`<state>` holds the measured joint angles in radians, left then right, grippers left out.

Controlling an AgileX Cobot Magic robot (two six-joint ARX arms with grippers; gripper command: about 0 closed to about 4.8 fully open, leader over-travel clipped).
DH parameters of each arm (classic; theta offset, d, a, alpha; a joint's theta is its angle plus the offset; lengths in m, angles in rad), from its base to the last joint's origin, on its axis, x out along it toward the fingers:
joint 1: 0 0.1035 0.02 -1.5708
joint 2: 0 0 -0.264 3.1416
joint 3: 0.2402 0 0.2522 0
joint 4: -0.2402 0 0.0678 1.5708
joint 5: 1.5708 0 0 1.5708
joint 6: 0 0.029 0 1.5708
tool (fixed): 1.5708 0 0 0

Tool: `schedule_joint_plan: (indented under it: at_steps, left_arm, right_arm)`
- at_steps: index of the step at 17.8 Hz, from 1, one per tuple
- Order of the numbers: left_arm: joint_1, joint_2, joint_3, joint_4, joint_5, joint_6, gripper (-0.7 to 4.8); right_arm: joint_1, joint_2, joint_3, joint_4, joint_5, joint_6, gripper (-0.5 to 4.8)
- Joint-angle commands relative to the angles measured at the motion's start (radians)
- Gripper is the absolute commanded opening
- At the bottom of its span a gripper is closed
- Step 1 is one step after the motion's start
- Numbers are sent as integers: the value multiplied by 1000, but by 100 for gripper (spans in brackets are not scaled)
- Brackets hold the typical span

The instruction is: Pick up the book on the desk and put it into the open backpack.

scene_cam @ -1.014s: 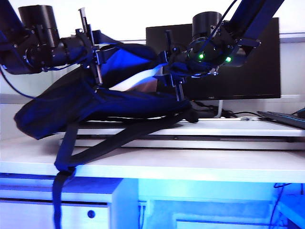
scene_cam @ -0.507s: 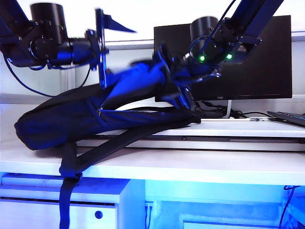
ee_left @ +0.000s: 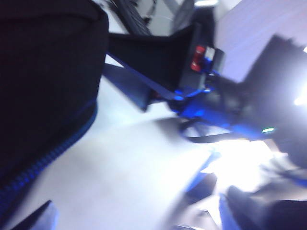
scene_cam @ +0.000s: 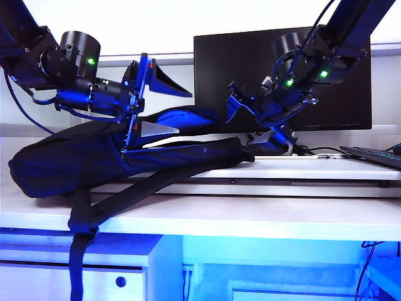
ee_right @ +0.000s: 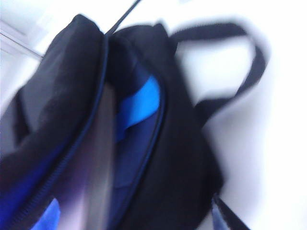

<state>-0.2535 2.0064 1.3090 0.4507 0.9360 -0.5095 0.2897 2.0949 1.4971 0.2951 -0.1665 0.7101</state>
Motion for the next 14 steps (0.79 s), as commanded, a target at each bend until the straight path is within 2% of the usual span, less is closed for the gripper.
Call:
schedule_joint_plan:
  at_steps: [1, 3, 4, 6, 8, 9, 11, 12, 14]
  left_arm:
    - [2, -46, 4, 16, -177, 242, 479]
    - [1, -85, 4, 16, -298, 393, 479]
    - [1, -129, 4, 18, -379, 480, 479]
    - [1, -165, 4, 13, -445, 514, 479]
    - [1, -236, 4, 6, -552, 619, 479]
    - [2, -283, 4, 4, -598, 633, 479]
    - [2, -409, 4, -29, -689, 633, 444]
    - [2, -449, 4, -45, -701, 633, 434]
    - [8, -570, 4, -130, -752, 634, 434]
  right_arm:
    - [0, -48, 3, -16, 109, -304, 404]
    - [0, -83, 3, -16, 192, -448, 404]
    - [0, -127, 3, -14, 291, -525, 399]
    - [0, -164, 3, -16, 342, -586, 399]
    - [0, -224, 3, -35, 393, -646, 399]
    - [0, -265, 3, -63, 405, -663, 399]
    - [0, -370, 3, -139, 427, -689, 387]
    - [0, -408, 3, -166, 431, -707, 367]
    - [0, -525, 3, -243, 437, -727, 366]
